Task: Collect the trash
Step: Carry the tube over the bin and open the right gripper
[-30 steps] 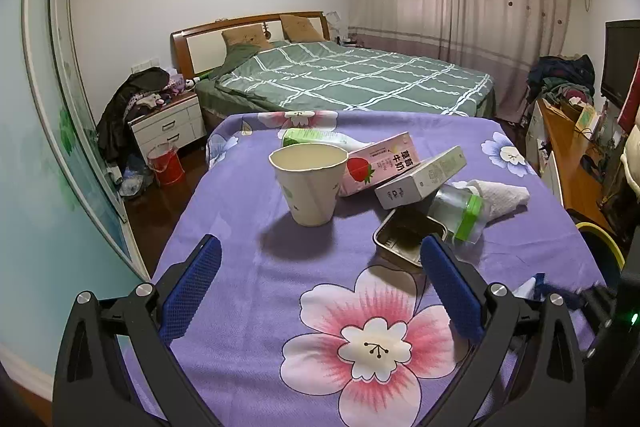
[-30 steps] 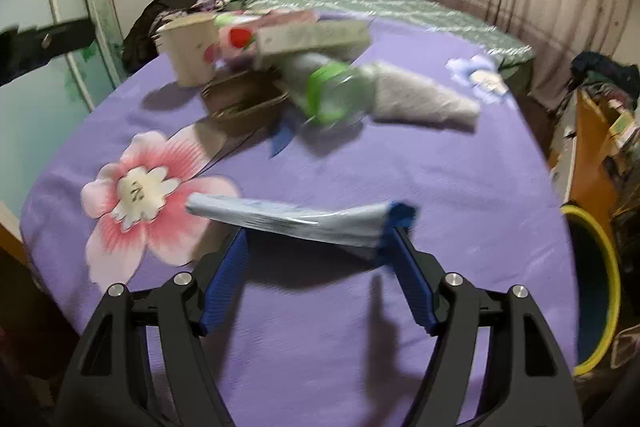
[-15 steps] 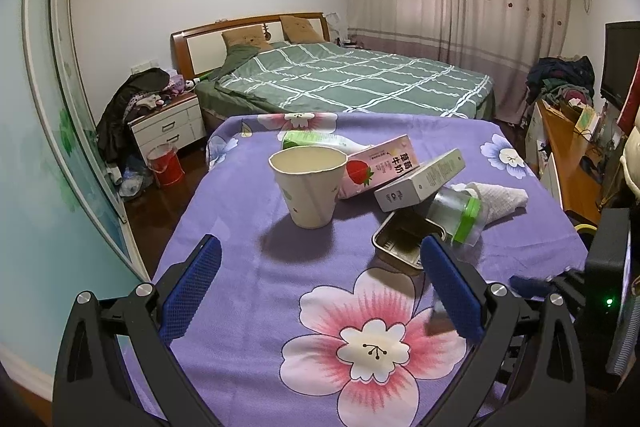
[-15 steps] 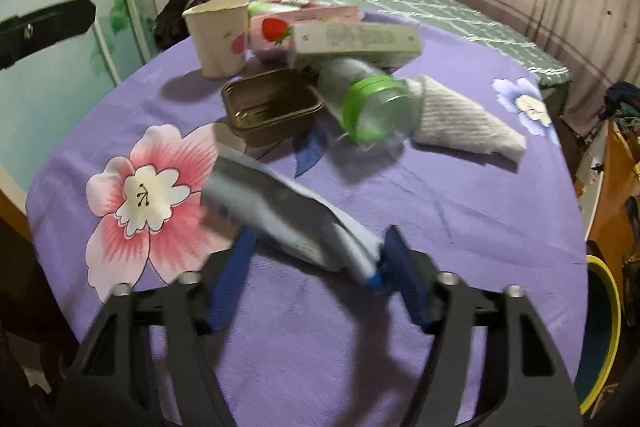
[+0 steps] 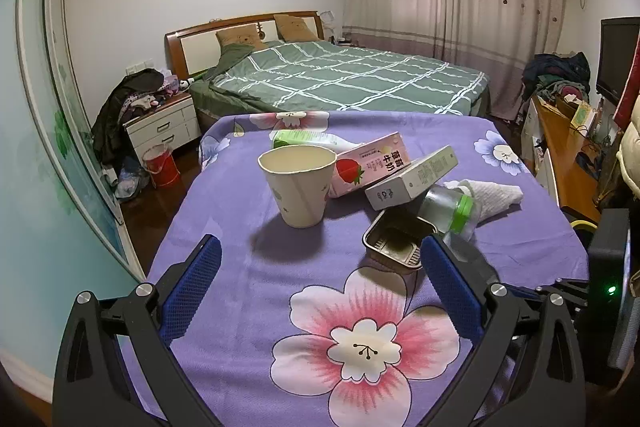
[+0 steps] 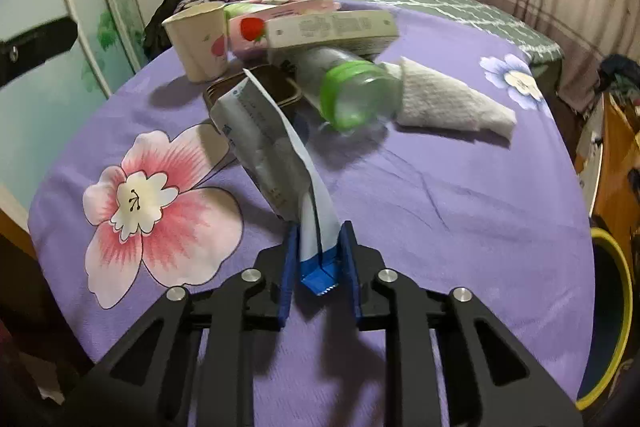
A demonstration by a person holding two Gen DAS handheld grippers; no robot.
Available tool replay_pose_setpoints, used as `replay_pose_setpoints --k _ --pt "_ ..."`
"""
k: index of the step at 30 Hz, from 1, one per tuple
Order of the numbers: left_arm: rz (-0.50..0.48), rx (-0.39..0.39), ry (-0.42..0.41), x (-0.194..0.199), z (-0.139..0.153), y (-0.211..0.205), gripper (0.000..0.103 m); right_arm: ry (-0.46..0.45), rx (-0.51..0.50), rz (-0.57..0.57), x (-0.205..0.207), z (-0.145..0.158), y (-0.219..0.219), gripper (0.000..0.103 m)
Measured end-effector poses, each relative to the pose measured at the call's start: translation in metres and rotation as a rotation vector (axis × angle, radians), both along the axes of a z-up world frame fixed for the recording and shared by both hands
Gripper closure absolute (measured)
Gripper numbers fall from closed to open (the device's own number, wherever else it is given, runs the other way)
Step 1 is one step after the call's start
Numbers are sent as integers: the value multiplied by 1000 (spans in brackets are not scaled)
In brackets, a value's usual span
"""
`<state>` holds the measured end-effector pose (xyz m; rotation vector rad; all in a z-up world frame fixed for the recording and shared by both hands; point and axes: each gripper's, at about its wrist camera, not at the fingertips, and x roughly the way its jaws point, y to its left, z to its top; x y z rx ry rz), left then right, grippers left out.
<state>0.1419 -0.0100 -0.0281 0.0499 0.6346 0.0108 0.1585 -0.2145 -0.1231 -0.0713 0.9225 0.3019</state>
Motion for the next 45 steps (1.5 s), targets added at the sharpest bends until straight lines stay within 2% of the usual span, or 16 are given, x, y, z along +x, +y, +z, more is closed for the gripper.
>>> replay_pose_setpoints --k 6,12,21,28,33,37,45 --pt "-10 3 11 2 -2 -5 5 -14 78 -54 -18 15 -30 83" --pt "-41 9 25 5 -8 -17 5 -29 112 -171 -29 22 -77 83" --pt "-90 22 61 14 -21 -41 5 -21 127 -501 -44 9 -194 83" --pt "-109 37 80 20 -27 -56 5 20 113 -705 -56 -17 -259 83" --pt "-117 46 92 24 -31 -62 5 46 114 -763 -61 -29 -278 81" --pt "-122 51 99 26 -33 -65 5 47 116 -775 -61 -30 -280 72" --pt "-142 39 127 34 -42 -63 5 44 125 -742 -58 -25 -270 71"
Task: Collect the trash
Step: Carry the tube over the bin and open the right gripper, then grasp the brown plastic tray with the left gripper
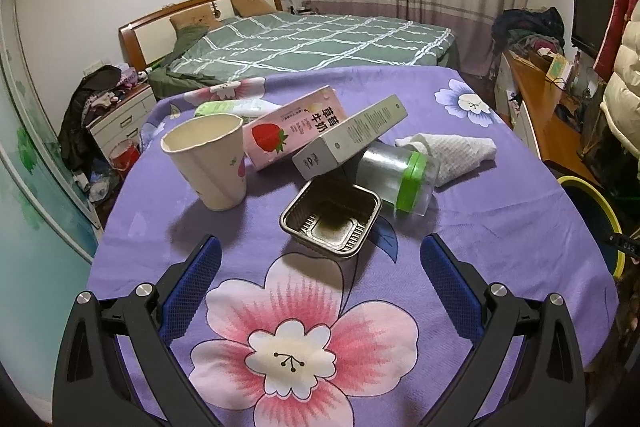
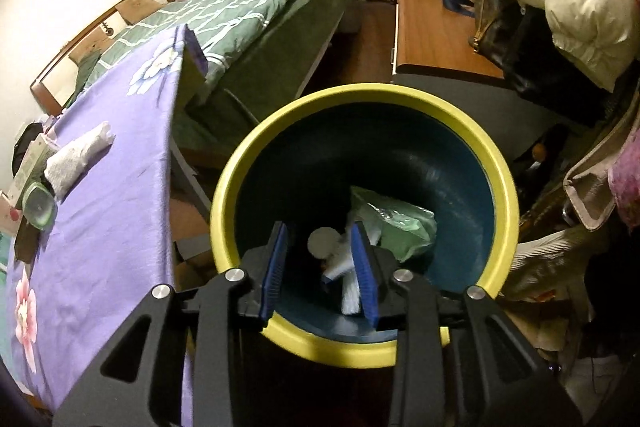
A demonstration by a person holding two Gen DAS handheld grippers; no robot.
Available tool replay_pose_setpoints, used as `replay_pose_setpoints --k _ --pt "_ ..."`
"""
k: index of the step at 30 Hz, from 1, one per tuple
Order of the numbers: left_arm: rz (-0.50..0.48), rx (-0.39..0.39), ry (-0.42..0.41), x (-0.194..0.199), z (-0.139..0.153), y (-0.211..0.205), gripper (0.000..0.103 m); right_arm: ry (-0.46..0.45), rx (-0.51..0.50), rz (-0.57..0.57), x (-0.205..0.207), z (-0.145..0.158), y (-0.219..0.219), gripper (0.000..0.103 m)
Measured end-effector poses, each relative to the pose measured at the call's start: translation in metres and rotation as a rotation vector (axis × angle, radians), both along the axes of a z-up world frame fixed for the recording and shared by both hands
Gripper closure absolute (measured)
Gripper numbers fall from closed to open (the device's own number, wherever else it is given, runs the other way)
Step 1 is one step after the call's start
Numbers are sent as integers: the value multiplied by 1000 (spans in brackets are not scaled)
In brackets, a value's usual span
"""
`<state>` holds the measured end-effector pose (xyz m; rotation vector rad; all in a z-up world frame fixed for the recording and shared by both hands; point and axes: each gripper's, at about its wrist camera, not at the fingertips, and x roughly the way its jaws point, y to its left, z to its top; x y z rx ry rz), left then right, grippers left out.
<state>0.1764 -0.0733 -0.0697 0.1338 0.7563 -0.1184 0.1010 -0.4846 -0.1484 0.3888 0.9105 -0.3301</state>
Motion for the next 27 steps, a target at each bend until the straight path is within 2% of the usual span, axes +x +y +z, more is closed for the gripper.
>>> replay_pose_setpoints --k 7,13,19,27 --pt "-35 -1 35 23 -16 2 5 -10 2 43 7 7 16 70" --pt "-111 12 74 49 -32 -6 5 -19 4 62 10 11 24 69" --pt "-142 66 82 72 -44 -11 5 -19 12 71 12 10 27 68" --pt "-204 48 122 100 -56 -14 5 -14 20 76 14 6 27 68"
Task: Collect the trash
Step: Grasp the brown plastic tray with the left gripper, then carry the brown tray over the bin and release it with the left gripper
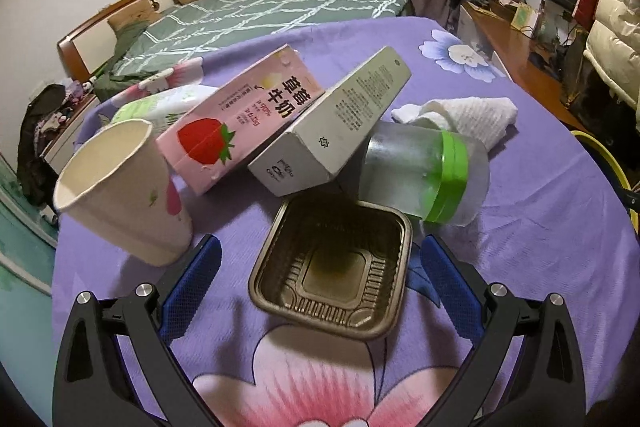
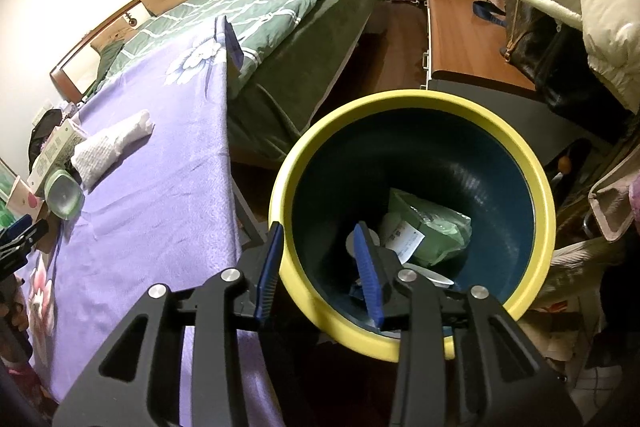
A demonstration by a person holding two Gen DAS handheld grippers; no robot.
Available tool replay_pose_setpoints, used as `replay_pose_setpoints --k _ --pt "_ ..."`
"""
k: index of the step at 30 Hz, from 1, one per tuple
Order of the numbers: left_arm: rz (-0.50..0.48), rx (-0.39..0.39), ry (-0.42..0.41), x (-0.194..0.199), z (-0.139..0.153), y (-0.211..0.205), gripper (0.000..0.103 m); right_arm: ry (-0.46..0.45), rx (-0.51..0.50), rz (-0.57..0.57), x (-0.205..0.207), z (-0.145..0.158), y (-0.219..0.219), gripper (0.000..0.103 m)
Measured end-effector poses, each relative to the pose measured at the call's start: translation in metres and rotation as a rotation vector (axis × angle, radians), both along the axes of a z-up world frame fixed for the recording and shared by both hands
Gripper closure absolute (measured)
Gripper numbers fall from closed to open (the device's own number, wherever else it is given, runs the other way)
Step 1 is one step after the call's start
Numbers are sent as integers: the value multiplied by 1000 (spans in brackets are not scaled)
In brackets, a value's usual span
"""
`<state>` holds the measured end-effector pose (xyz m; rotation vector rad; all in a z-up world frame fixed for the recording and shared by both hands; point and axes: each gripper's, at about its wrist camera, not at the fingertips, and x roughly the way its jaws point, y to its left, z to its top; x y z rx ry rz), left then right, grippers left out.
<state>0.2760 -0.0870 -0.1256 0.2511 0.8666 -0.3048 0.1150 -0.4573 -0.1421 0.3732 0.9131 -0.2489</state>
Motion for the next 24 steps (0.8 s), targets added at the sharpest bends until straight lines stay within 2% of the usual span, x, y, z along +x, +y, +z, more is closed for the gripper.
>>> replay_pose_setpoints --k 8,9,11,14,24 --pt "-38 -14 34 16 -13 -8 6 7 12 1 3 -4 -2 68" --pt "-37 -15 37 16 -14 -9 9 6 13 0 3 -4 -3 68" --pt "-34 -20 51 15 -16 -9 24 6 16 -2 3 -4 -4 68" --pt "-27 -28 74 13 -19 -8 31 5 18 -1 3 -4 -4 68" --pt "-58 -35 63 -32 -7 -15 33 -12 21 9 -3 -1 -3 68"
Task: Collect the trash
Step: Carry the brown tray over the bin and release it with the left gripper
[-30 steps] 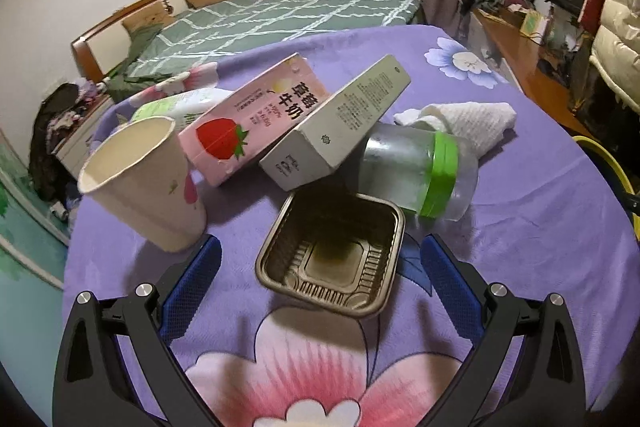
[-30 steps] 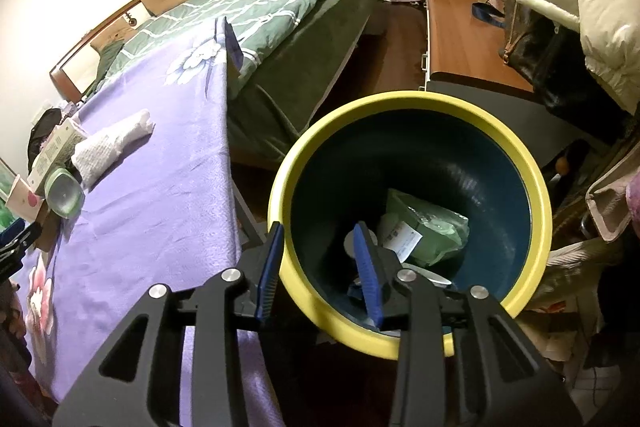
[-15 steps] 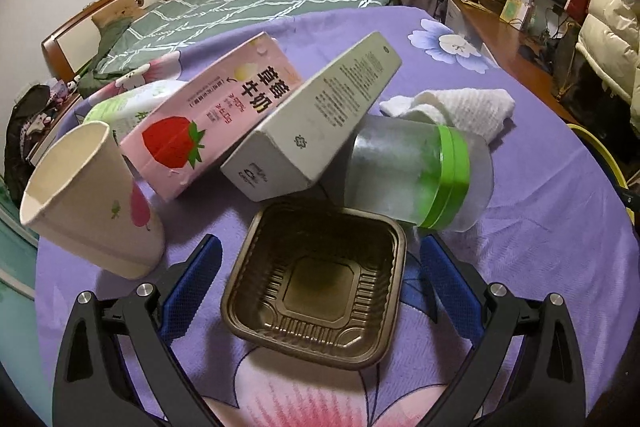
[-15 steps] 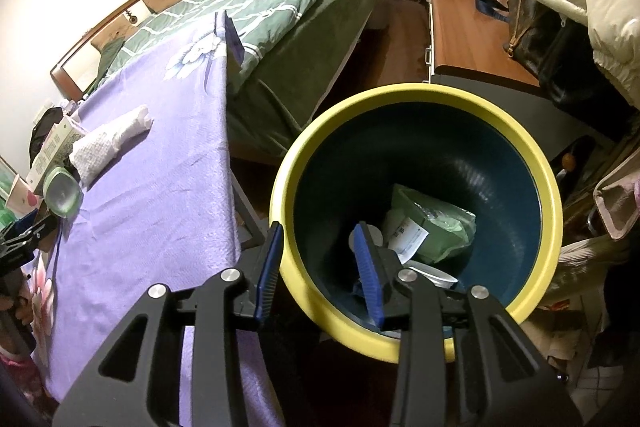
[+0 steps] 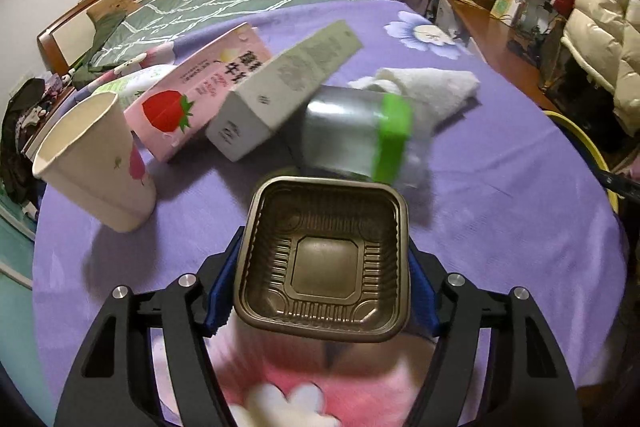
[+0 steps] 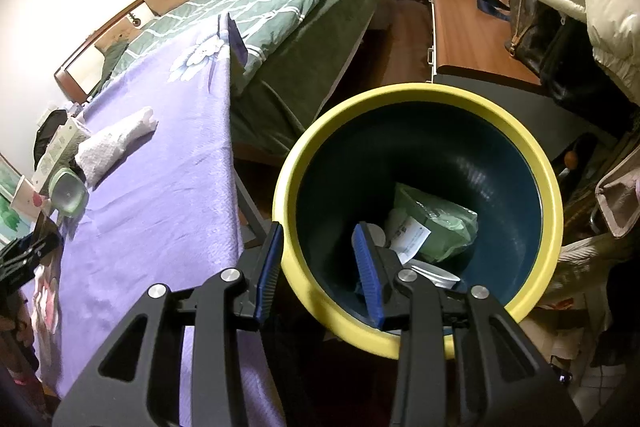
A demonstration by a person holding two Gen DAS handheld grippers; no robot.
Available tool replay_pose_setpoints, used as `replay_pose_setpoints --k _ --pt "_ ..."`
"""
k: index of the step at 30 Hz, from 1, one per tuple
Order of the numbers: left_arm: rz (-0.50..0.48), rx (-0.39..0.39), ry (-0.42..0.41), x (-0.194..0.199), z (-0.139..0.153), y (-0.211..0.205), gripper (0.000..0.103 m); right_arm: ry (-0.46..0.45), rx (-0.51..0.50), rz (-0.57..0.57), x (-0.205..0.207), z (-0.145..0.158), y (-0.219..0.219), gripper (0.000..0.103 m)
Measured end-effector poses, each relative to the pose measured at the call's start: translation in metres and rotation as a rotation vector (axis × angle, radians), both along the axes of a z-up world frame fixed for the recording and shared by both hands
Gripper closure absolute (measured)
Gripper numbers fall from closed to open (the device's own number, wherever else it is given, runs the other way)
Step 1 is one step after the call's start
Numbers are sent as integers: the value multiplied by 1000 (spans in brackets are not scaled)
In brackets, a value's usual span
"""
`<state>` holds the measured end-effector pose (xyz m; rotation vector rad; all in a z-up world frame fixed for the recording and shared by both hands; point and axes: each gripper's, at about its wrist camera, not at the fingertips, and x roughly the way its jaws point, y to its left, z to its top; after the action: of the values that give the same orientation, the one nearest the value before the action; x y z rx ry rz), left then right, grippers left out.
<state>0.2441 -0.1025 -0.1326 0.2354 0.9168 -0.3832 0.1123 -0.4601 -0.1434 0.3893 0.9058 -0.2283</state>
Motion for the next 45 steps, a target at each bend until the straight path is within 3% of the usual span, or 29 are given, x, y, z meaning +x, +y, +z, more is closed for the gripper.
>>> replay_pose_setpoints --k 10,24,32,40,42,44,45 --pt "-102 -47 -43 -46 32 -53 33 -35 -6 -24 -24 12 -14 68" --pt "-343 -86 -41 -57 51 -211 33 -57 -38 -156 -74 21 -76 68" --pt "-454 -66 1 -57 37 -301 33 -52 -40 -210 -96 18 -104 67" --pt "-501 -18 44 -55 11 -368 33 -41 -11 -261 -110 7 -128 64" --pt "-509 -7 48 -54 5 -382 29 -38 -4 -273 -113 5 -132 64" --pt "-507 1 43 -55 1 -390 14 -35 0 -278 -115 3 -135 64" --pt "-501 -1 35 -56 1 -392 13 -34 2 -279 -115 2 -136 63"
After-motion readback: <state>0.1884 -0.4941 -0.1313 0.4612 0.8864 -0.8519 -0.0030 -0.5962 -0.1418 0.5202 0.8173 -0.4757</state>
